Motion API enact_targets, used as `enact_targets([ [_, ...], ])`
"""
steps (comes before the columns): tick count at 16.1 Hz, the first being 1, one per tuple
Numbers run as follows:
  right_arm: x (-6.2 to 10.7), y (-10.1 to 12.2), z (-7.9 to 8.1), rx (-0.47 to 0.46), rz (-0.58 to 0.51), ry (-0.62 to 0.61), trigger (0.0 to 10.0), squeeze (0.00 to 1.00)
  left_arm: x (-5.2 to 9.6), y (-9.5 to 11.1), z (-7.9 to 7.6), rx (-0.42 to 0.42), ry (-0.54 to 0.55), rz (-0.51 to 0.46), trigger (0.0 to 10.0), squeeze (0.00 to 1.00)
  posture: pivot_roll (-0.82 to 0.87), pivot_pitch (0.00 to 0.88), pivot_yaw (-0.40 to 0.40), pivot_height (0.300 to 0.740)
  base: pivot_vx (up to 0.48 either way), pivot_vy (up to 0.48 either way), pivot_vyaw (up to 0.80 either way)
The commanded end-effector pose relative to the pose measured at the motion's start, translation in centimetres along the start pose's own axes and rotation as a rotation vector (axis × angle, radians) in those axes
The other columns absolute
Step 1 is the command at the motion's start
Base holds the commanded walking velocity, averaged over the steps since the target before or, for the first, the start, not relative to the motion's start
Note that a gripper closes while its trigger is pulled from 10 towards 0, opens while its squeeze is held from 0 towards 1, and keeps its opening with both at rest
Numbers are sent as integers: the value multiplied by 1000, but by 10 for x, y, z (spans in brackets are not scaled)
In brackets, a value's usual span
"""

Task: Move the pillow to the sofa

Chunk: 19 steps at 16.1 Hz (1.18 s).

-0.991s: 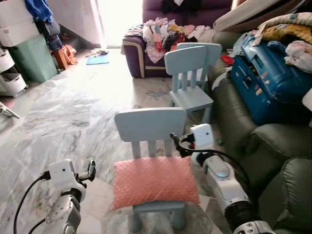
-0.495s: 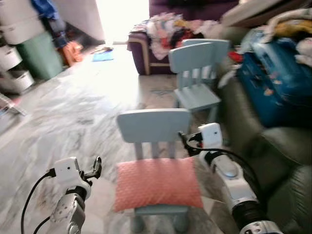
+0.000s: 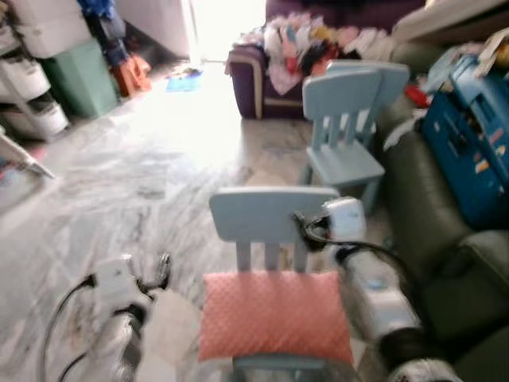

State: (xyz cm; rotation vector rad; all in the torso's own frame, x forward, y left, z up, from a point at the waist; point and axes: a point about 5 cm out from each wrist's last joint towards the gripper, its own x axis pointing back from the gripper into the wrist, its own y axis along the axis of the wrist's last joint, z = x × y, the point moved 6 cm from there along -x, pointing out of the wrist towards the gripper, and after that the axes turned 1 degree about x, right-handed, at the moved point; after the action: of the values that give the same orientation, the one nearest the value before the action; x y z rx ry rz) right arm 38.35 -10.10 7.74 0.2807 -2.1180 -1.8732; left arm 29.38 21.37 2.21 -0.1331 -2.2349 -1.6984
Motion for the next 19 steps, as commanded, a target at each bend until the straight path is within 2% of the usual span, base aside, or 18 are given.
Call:
enact_targets([
  [1,0,3,-6,13,-4,-10,10000,0,0,1,0,1,3,-2,10000,0,-161,23,66,740,0,0,0],
  [6,1,3,-6,18,-5,-11,10000,0,0,-1,-4,2,-13,8,10000,0,-160,24,65,740,0,0,0],
  [8,2,2,-9,22,-5,-25,10000,0,0,-20,-1,-26,-9,84,10000,0,-160,25,67,740,0,0,0],
  [10,5,-4,-13,17,12,-41,10000,0,5,-30,-1,-85,-37,110,10000,0,-161,28,69,740,0,0,0],
  [17,13,-21,-16,-5,60,-58,10000,0,16,-54,17,-135,-40,183,10000,0,-152,38,70,740,0,0,0],
  [19,21,-36,-23,-38,109,-87,10000,0,22,-63,25,-154,-36,212,10000,0,-150,43,69,740,0,0,0],
])
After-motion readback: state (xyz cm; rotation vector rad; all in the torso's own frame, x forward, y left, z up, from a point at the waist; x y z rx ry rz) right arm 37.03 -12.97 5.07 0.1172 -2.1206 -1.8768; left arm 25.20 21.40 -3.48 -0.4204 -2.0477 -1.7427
